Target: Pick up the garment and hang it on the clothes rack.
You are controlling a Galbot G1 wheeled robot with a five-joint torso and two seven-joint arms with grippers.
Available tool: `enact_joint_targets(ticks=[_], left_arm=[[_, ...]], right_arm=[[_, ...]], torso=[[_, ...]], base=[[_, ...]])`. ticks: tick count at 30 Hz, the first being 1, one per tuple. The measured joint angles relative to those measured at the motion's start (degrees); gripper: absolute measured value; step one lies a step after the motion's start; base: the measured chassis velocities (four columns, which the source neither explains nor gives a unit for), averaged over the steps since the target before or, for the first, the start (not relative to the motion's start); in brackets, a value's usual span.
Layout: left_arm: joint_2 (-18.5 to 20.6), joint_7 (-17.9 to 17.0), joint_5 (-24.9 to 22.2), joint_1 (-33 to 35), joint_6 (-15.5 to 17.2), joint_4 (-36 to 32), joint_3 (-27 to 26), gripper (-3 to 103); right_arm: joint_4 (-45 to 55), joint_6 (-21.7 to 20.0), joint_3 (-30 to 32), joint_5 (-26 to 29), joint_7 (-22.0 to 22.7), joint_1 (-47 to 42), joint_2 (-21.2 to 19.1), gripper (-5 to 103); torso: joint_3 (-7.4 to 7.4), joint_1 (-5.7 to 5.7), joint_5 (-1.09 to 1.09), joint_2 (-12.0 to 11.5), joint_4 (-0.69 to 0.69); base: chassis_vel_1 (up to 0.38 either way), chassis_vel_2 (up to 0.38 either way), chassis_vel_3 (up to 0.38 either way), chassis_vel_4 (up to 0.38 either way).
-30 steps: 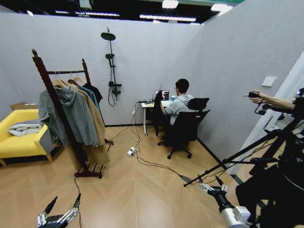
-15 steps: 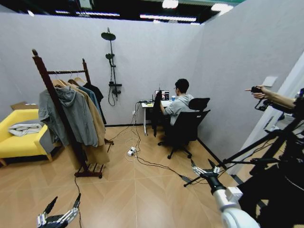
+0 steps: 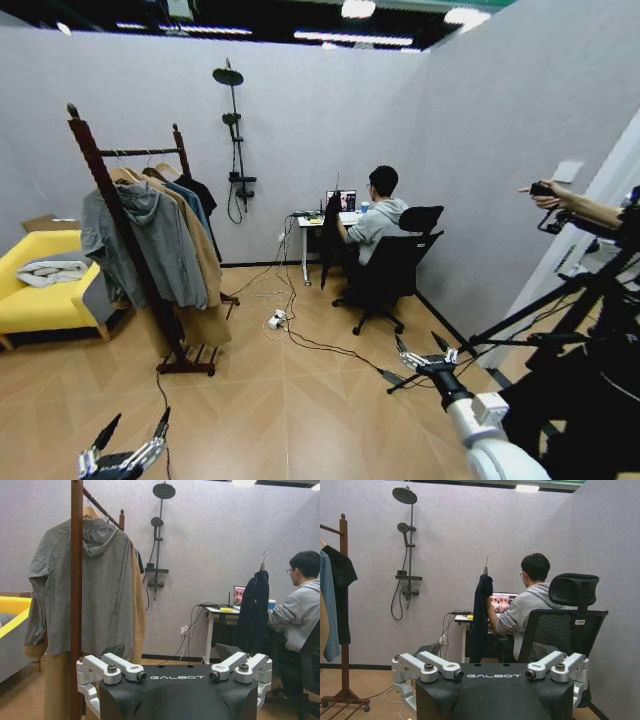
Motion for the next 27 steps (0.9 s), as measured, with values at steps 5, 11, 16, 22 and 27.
enact_joint_targets(ticks=[5,11,16,22,27], left_arm=[[0.0,0.0,0.0,0.0,0.0,0.0,0.0,100],[0.0,0.0,0.0,0.0,0.0,0.0,0.0,100],[0.0,0.0,0.0,0.0,0.0,0.0,0.0,100],[0.0,0.0,0.0,0.0,0.0,0.0,0.0,100],[0.0,0.0,0.0,0.0,0.0,0.0,0.0,100]], right_arm=[[-0.15,0.26,-0.5,-0.21,-0.65,-0.17,-0.19,100],[0.11,0.3,-1.1,-0.27,-0.88,-0.95,-0.47,100],[0.89,0.28,-0.72,-0.18,-0.88,-1.83,-0.54,100],[1.49,-0.12,-0.35,-0.03,-0.36,-1.86,-0.85,100],[1.83,-1.09,-0.18,0.29,0.03,-1.76,-1.08,100]], torso=[[0.0,0.0,0.0,-0.01,0.01],[0.01,0.02,0.02,-0.01,0.02],[0.01,0.01,0.02,-0.01,0.0],[0.0,0.01,0.03,-0.01,0.0],[0.01,0.01,0.03,-0.01,0.0]], base=[[-0.188,0.158,0.188,-0.183],[-0.235,0.234,0.231,-0.242],[-0.276,0.294,0.285,-0.285],[-0.339,0.347,0.349,-0.345],[-0.377,0.362,0.383,-0.358]])
